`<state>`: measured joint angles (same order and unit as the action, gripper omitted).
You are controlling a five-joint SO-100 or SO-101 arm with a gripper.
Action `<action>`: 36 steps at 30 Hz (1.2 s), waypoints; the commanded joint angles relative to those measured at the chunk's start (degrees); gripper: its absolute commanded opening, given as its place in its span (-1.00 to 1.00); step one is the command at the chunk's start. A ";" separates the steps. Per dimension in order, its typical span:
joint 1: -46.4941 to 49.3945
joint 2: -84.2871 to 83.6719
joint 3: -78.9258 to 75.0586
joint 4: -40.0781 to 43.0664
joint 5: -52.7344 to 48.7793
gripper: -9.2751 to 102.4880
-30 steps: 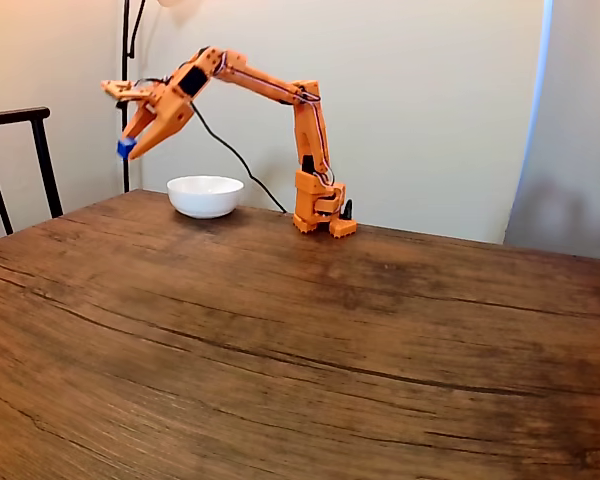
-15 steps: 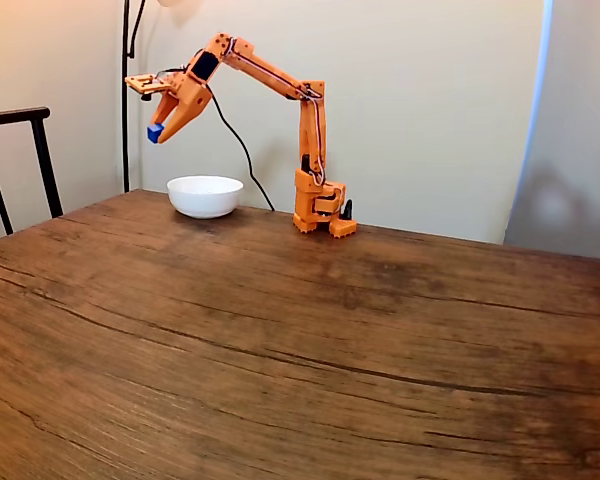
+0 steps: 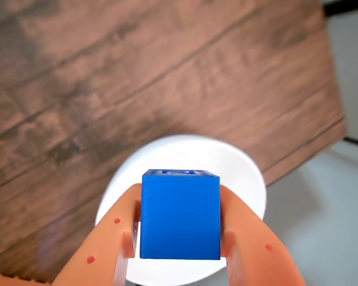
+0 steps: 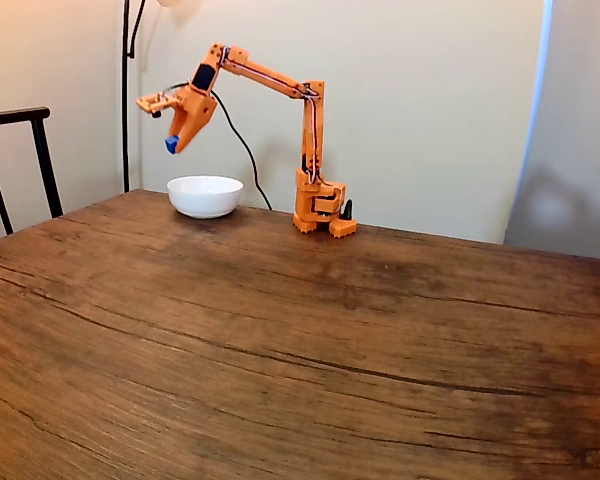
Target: Grasp the cube and drop it in the bowl
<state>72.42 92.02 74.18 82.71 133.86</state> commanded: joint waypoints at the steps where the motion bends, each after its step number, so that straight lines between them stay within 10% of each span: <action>1: 1.85 4.92 3.08 -2.29 0.79 -0.71; 27: 17.05 18.72 36.83 -16.00 1.49 -0.69; 36: 17.23 18.72 38.50 -16.70 1.58 -0.37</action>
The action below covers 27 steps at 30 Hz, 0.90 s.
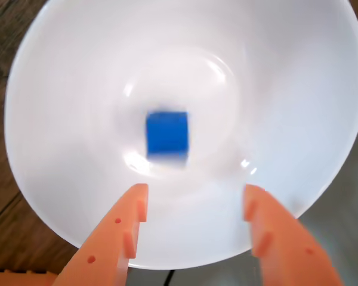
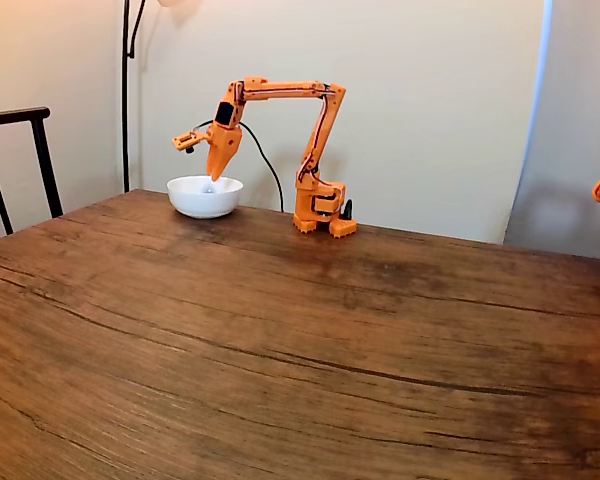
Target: Grasp the cube and drop it in the bowl
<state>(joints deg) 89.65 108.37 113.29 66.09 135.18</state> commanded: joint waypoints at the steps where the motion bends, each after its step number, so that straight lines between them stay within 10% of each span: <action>1: -0.09 2.37 -0.88 0.00 0.26 -0.37; 27: -19.78 24.70 -10.99 21.18 -2.20 -0.79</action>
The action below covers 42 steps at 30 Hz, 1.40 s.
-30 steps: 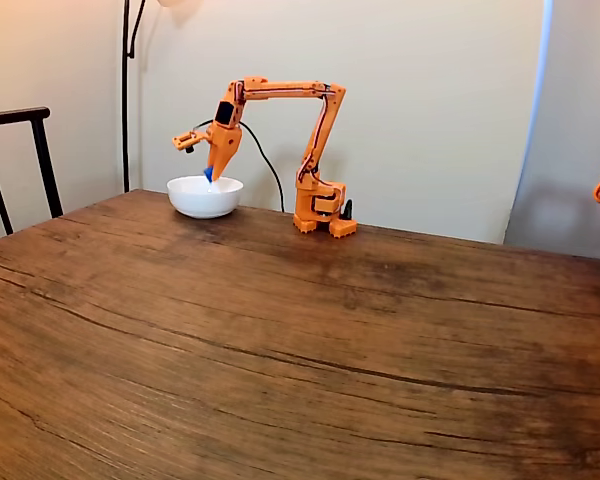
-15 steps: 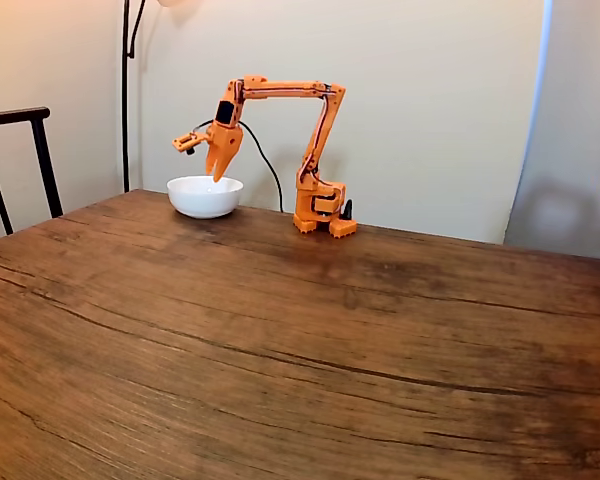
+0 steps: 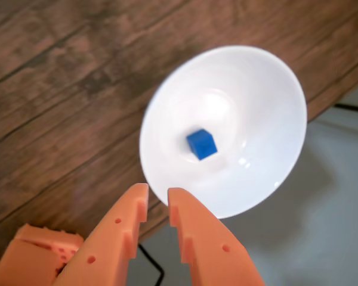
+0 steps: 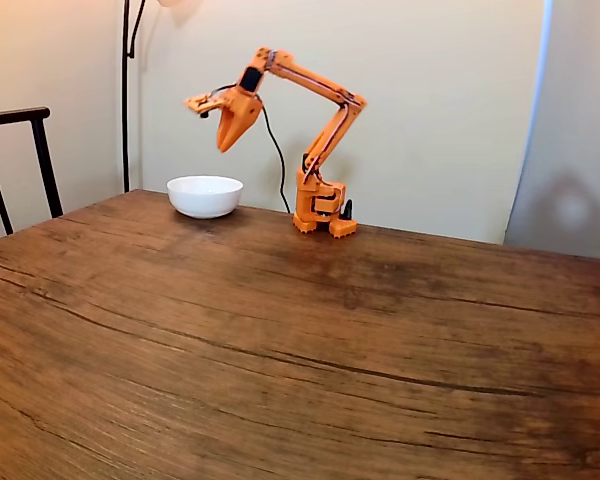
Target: Grasp the cube and drop it in the bowl
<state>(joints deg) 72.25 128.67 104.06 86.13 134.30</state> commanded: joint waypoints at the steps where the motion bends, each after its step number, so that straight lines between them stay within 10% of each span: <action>1: -4.22 6.33 -1.67 1.67 -2.11 -0.79; 30: -54.32 62.31 31.11 1.32 -20.57 -0.85; 42: -64.78 61.70 52.91 -11.69 -24.08 -0.84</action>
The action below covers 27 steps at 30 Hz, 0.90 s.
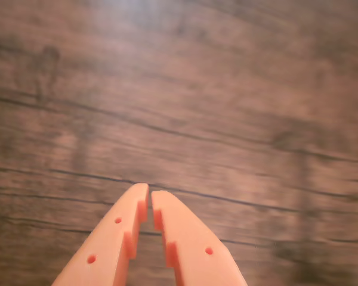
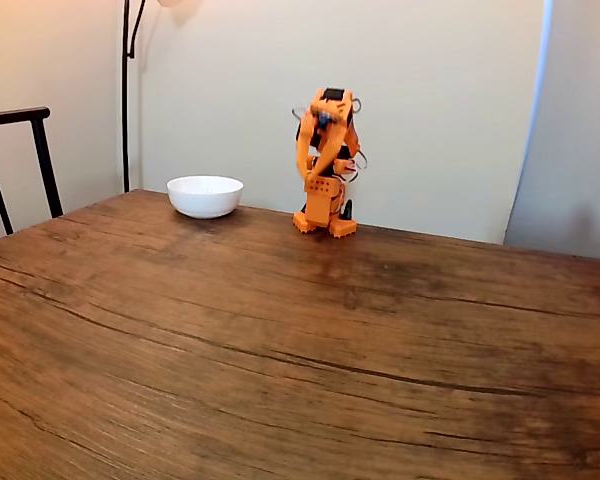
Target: Grasp the cube and drop it in the bowl
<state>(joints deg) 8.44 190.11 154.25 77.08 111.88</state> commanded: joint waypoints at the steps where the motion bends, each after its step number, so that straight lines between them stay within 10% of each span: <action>1: -1.23 0.26 5.10 -3.52 -2.37 -0.84; 27: -3.25 0.18 23.99 -7.82 -8.96 -0.85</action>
<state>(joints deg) 4.75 190.02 178.51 69.26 103.10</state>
